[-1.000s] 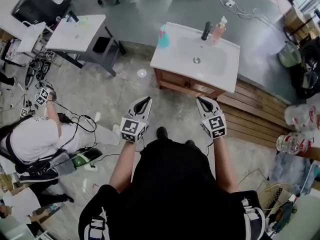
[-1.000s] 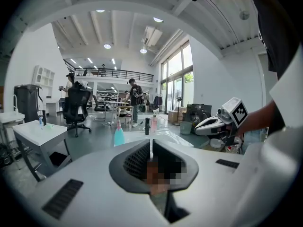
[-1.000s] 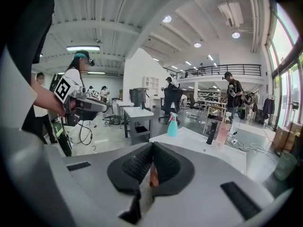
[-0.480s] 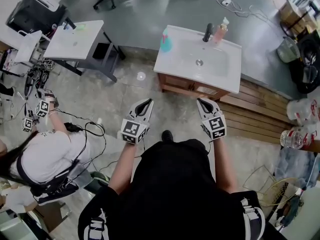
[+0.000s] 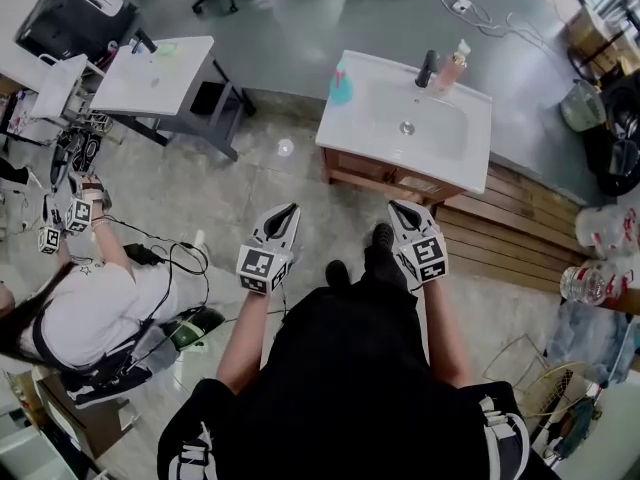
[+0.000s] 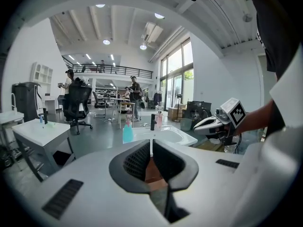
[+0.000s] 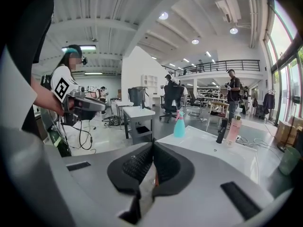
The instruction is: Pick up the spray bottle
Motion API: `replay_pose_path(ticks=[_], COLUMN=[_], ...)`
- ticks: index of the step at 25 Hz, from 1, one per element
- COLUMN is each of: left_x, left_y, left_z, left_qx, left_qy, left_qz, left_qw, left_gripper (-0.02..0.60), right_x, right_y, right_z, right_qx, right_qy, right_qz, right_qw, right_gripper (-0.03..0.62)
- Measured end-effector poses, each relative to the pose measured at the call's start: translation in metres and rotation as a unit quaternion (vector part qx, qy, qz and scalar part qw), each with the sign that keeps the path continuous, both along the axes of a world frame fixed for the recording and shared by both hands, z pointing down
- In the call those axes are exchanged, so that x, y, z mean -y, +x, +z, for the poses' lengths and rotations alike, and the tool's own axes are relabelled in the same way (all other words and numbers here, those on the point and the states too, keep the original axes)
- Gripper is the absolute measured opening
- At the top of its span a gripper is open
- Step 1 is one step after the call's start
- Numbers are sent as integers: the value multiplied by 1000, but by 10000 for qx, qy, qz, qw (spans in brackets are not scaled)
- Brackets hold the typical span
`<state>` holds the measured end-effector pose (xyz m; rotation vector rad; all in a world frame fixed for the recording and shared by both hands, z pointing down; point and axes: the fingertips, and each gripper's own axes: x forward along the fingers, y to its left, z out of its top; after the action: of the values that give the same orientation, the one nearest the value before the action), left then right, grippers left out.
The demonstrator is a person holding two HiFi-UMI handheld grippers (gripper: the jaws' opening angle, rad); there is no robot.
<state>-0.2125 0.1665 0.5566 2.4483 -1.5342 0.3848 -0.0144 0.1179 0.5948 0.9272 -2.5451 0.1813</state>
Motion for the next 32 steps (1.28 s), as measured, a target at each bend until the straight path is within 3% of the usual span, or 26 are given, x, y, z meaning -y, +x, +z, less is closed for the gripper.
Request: replay_pose_path(ticks=[9, 21, 32], left_x=[33, 173, 234], left_y=[-23, 34, 53], left_z=[3, -11, -3], left_qx=[135, 178, 225], left_qy=[-137, -35, -80], left_qz=[-547, -580, -1039], left_qw=[9983, 9981, 9943], left_gripper=[34, 34, 34], right_x=[59, 185, 264], right_y=[-25, 16, 29], right_z=[11, 26, 35], right_qx=[183, 39, 42], right_qy=[-65, -309, -304], right_qz=[-419, -757, -1197], right_qw=[9989, 9966, 9923], right_gripper=[17, 17, 17])
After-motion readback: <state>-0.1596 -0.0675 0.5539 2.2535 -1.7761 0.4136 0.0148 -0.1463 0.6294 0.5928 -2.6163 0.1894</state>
